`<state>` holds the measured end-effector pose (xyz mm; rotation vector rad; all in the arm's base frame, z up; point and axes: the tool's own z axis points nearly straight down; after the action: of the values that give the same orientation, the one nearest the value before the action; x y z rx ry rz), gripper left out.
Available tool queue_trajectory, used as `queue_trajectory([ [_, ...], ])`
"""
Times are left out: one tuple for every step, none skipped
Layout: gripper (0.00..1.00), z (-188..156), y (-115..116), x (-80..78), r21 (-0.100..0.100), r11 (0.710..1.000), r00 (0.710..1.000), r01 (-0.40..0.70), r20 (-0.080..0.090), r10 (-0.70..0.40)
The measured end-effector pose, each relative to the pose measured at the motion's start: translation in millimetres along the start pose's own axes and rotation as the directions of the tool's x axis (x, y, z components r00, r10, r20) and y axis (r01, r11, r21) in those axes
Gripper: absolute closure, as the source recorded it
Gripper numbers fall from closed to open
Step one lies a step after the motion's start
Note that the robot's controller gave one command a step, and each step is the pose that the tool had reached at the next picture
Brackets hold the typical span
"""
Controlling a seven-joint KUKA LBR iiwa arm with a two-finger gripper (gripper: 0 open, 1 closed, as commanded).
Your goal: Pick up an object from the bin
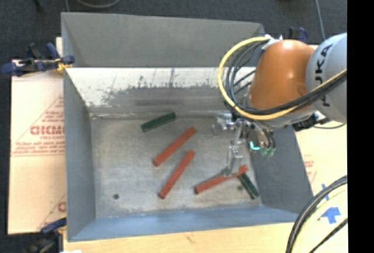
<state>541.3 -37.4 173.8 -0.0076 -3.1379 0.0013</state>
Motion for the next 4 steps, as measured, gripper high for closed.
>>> queue_trajectory([
  [0.0,106,-36,26.8,0.001,0.989,0.989,0.149,0.001,-0.149],
  [1.0,102,-35,24.4,0.002,0.988,0.988,0.152,0.008,-0.152],
  [1.0,-43,-26,30.1,0.007,0.876,0.876,0.482,0.012,-0.482],
  [0.0,-40,-25,31.1,0.002,0.878,0.878,0.479,0.008,-0.479],
])
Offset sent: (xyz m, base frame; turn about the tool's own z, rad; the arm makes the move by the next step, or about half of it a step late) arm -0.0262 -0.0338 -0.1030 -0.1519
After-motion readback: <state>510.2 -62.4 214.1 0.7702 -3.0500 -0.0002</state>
